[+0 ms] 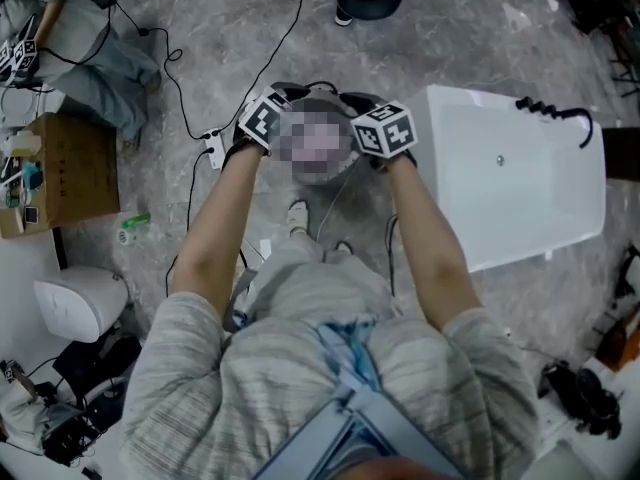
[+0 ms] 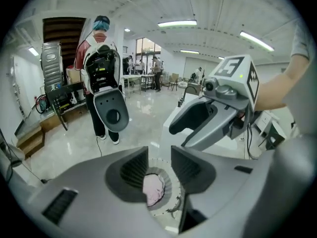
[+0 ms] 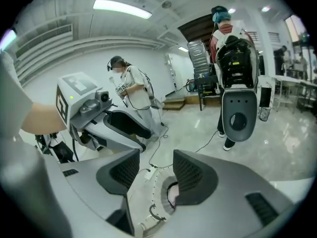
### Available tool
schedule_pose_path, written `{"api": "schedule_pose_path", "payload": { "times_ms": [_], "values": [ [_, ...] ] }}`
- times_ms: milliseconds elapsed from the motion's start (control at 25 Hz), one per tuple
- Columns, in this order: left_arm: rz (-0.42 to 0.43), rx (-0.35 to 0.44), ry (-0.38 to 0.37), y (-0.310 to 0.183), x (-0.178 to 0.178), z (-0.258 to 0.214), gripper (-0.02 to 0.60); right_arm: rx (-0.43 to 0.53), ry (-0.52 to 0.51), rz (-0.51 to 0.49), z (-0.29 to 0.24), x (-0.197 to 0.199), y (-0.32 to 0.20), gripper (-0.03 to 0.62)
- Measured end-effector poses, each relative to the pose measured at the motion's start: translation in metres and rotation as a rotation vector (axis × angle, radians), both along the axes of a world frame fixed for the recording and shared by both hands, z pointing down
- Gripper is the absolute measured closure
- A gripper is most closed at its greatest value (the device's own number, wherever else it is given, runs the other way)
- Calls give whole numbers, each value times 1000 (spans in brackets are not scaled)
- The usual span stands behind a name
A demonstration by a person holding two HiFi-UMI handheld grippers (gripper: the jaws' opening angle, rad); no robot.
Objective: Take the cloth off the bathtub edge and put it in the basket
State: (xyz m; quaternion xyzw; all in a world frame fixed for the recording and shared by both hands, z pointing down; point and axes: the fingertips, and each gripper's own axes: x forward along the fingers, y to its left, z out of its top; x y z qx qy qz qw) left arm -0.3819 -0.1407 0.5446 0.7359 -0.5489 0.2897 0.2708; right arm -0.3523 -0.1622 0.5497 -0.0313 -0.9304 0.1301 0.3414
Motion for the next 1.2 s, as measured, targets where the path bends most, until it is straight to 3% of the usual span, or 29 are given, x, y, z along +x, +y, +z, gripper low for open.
{"api": "schedule_pose_path", "payload": {
  "times_ms": [280,840,920,1000,1040,1200],
  "values": [
    [-44,152,96,3,11,-53,440,-109,-181,33,-51,9,7,388],
    [42,381,91,34,57,-136,440,41,-434,-94,-141,52,47,395],
    [40,417,102,36,65,-145,440,57,-461,-93,-150,59,51,480],
    [44,459,100,38,72,-156,442,78,-490,-93,-161,65,56,517],
    [53,478,95,40,77,-161,443,89,-503,-90,-166,67,59,579],
    [81,532,56,45,96,-175,531,115,-534,-66,-181,75,63,589]
  ]
}}
